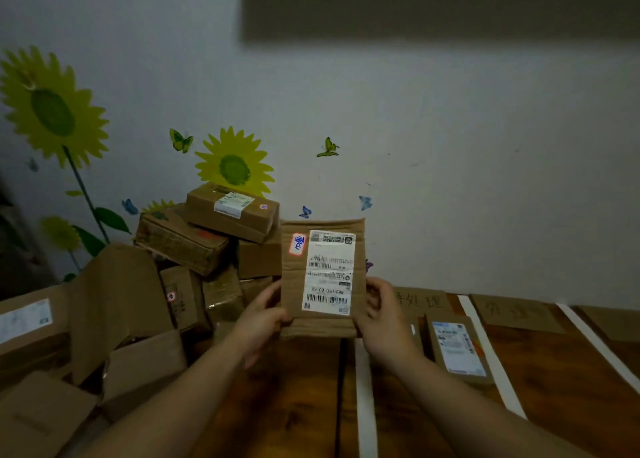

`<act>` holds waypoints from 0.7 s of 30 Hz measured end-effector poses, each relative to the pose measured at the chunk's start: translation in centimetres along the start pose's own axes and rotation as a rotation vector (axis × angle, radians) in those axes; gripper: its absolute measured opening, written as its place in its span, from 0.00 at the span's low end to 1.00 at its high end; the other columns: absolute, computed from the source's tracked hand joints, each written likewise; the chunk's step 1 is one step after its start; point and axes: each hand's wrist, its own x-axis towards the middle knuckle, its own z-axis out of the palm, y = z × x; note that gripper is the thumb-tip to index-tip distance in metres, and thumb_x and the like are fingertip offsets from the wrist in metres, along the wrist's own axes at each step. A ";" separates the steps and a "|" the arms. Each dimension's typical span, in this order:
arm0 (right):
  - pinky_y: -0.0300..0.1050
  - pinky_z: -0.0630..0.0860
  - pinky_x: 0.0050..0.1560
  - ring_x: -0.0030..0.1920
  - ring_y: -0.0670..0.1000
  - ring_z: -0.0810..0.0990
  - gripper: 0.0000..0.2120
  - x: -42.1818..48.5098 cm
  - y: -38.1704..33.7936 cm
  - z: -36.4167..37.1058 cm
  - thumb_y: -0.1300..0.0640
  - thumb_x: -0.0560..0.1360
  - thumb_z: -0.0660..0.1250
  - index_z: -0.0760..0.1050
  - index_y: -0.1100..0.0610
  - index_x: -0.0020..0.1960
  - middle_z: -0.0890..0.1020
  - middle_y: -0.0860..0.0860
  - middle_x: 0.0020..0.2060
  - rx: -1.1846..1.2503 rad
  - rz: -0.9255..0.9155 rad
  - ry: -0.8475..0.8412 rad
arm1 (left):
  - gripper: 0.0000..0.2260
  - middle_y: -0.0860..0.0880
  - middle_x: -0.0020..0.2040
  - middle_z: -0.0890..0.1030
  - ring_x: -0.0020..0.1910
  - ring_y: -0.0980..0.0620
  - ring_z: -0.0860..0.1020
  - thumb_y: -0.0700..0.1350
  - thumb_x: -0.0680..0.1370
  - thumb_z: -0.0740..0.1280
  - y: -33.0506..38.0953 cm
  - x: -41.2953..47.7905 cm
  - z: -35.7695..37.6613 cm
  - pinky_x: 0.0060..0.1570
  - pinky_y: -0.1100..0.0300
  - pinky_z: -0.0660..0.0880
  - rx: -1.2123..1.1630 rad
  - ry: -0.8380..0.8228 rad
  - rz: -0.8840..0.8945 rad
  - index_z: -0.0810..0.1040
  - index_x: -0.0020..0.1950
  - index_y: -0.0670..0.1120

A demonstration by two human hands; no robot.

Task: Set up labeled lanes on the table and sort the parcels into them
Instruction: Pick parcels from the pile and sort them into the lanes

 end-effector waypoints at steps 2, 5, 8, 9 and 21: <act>0.31 0.75 0.48 0.55 0.36 0.76 0.19 -1.7 0.2 -2.7 0.55 0.73 0.71 0.66 0.36 0.53 0.77 0.37 0.53 0.008 -0.012 0.019 | 0.26 0.48 0.52 0.82 0.47 0.48 0.82 0.32 0.73 0.63 -0.7 -1.8 2.9 0.32 0.60 0.78 -0.055 -0.016 0.022 0.72 0.59 0.62; 0.33 0.74 0.50 0.56 0.38 0.76 0.19 -4.3 1.1 -7.0 0.55 0.74 0.71 0.66 0.37 0.55 0.77 0.38 0.53 0.012 -0.010 0.021 | 0.19 0.52 0.46 0.84 0.43 0.52 0.84 0.36 0.77 0.64 -1.7 -4.6 7.7 0.34 0.60 0.79 -0.115 -0.017 0.068 0.74 0.55 0.62; 0.31 0.76 0.44 0.55 0.41 0.76 0.17 -7.2 2.0 -10.7 0.54 0.73 0.72 0.67 0.39 0.52 0.77 0.39 0.51 -0.023 0.045 0.009 | 0.16 0.51 0.49 0.83 0.44 0.54 0.82 0.38 0.79 0.62 -2.7 -7.0 11.6 0.35 0.60 0.79 -0.033 0.053 0.118 0.74 0.61 0.56; 0.29 0.76 0.40 0.55 0.41 0.76 0.18 -8.2 2.1 -11.9 0.53 0.73 0.72 0.67 0.38 0.53 0.76 0.38 0.51 -0.037 0.061 0.018 | 0.15 0.50 0.51 0.82 0.47 0.53 0.81 0.38 0.79 0.62 -3.0 -7.7 12.5 0.38 0.58 0.79 0.022 0.085 0.135 0.74 0.63 0.53; 0.44 0.78 0.50 0.53 0.46 0.76 0.13 -12.9 4.3 -20.0 0.53 0.77 0.66 0.69 0.46 0.59 0.76 0.50 0.61 -0.175 0.203 0.142 | 0.16 0.50 0.54 0.77 0.48 0.52 0.78 0.40 0.77 0.66 -4.3 -10.6 17.9 0.44 0.57 0.78 0.372 0.127 0.130 0.73 0.64 0.47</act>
